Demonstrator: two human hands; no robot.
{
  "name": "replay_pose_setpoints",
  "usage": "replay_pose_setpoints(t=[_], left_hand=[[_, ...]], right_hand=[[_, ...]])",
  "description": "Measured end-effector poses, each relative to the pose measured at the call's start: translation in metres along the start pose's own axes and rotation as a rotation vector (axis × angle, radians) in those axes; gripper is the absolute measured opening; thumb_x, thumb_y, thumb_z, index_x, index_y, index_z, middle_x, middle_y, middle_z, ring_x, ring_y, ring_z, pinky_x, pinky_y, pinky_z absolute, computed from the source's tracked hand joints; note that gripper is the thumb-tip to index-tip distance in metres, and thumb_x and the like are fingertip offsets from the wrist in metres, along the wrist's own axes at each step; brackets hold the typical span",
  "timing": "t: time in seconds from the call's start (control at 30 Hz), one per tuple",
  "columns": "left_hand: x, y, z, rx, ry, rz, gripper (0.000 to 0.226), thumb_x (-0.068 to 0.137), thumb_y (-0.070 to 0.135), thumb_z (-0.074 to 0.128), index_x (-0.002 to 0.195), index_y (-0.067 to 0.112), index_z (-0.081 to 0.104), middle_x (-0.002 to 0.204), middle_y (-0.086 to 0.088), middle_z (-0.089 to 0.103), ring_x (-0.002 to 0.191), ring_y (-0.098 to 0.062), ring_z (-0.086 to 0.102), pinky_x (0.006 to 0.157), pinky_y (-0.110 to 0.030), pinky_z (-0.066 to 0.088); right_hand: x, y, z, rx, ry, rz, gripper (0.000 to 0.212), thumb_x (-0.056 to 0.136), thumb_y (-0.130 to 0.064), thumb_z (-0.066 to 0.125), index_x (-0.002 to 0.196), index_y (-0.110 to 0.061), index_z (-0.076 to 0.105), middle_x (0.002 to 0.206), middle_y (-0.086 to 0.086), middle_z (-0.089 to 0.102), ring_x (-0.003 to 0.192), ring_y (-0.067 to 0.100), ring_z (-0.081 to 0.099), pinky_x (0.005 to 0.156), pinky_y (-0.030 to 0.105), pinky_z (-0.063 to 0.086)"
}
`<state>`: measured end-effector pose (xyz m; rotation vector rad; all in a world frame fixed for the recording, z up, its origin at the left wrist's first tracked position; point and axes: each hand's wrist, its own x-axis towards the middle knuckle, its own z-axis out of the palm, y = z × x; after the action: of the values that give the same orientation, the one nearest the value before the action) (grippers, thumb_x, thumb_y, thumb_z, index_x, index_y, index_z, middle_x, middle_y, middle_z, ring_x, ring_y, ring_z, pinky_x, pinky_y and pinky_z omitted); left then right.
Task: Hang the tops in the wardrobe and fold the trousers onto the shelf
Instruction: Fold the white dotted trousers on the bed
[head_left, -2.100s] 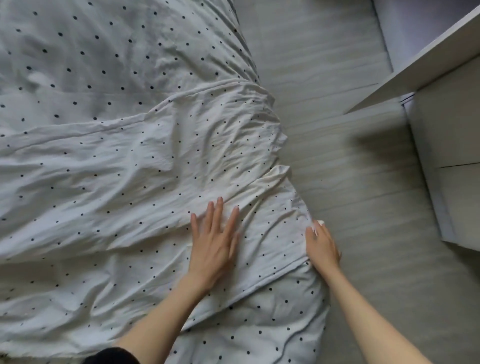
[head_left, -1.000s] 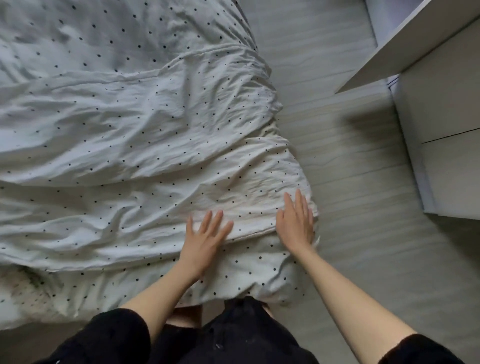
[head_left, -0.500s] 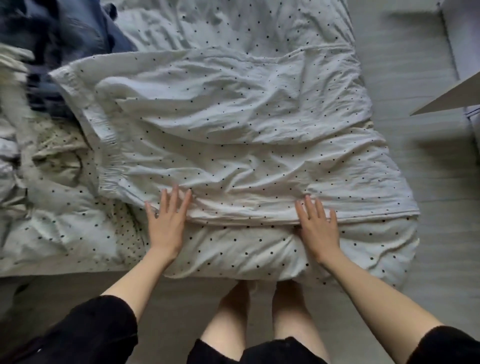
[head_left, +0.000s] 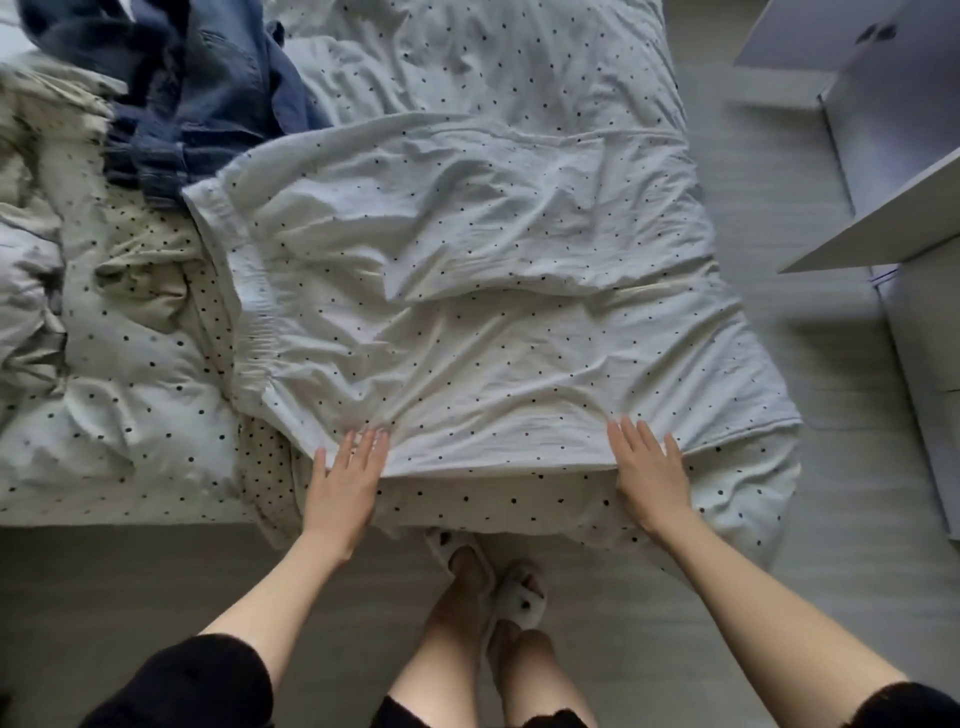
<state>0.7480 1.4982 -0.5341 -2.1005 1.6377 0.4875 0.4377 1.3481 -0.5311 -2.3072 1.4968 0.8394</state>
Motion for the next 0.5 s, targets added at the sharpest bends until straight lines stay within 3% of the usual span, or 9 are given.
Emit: replay_pose_setpoints(t=[0.1,0.17,0.27,0.37,0.43,0.5], left_hand=[[-0.030,0.010,0.002,0.012,-0.028,0.008,0.083,0.091,-0.001,0.044,0.149,0.015,-0.014,0.159,-0.003,-0.011,0.146,-0.025,-0.004,0.116,-0.046,0.006],[-0.047,0.014,-0.005,0.023,-0.016,0.020,0.079,0.093,0.001,0.043,0.150,0.017,-0.008,0.159,-0.002,-0.005,0.146,-0.023,-0.001,0.117,-0.045,0.008],[-0.059,0.012,-0.031,-0.065,0.112,0.008,0.065,0.091,-0.002,0.043,0.148,0.017,0.020,0.155,-0.003,0.023,0.143,-0.020,0.021,0.116,-0.042,0.012],[-0.057,0.005,-0.069,-0.237,0.358,-0.032,0.048,0.079,-0.015,0.045,0.121,0.005,0.057,0.115,-0.015,0.063,0.109,-0.031,0.057,0.104,-0.047,0.034],[-0.049,0.001,-0.095,-0.325,0.470,-0.054,0.042,0.071,-0.022,0.047,0.104,-0.002,0.064,0.090,-0.021,0.067,0.084,-0.036,0.063,0.083,-0.048,0.046],[-0.035,-0.003,-0.119,-0.378,0.534,-0.093,0.037,0.072,-0.022,0.048,0.100,-0.003,0.064,0.087,-0.022,0.065,0.080,-0.037,0.062,0.074,-0.046,0.046]], right_hand=[[-0.027,0.011,0.004,-0.032,-0.030,-0.065,0.067,0.093,-0.003,0.036,0.151,-0.016,0.005,0.159,0.002,0.008,0.146,0.018,0.008,0.116,0.042,0.010],[-0.047,0.020,0.001,-0.051,-0.017,-0.113,0.063,0.092,-0.005,0.040,0.148,-0.017,0.017,0.155,0.002,0.024,0.143,0.018,0.021,0.112,0.041,0.019],[-0.062,0.033,-0.018,-0.095,0.123,-0.119,0.040,0.088,-0.003,0.037,0.123,-0.020,0.047,0.126,0.001,0.057,0.117,0.020,0.051,0.092,0.035,0.036],[-0.060,0.043,-0.050,-0.121,0.267,-0.045,0.032,0.087,-0.001,0.036,0.109,-0.017,0.053,0.108,0.002,0.063,0.101,0.024,0.057,0.082,0.033,0.038],[-0.049,0.046,-0.072,-0.086,0.340,0.003,0.030,0.085,0.001,0.037,0.105,-0.013,0.054,0.106,0.006,0.063,0.098,0.026,0.057,0.081,0.035,0.039],[-0.034,0.049,-0.095,-0.041,0.389,0.044,0.027,0.084,0.003,0.039,0.102,-0.009,0.056,0.105,0.010,0.063,0.097,0.029,0.058,0.081,0.036,0.040]])
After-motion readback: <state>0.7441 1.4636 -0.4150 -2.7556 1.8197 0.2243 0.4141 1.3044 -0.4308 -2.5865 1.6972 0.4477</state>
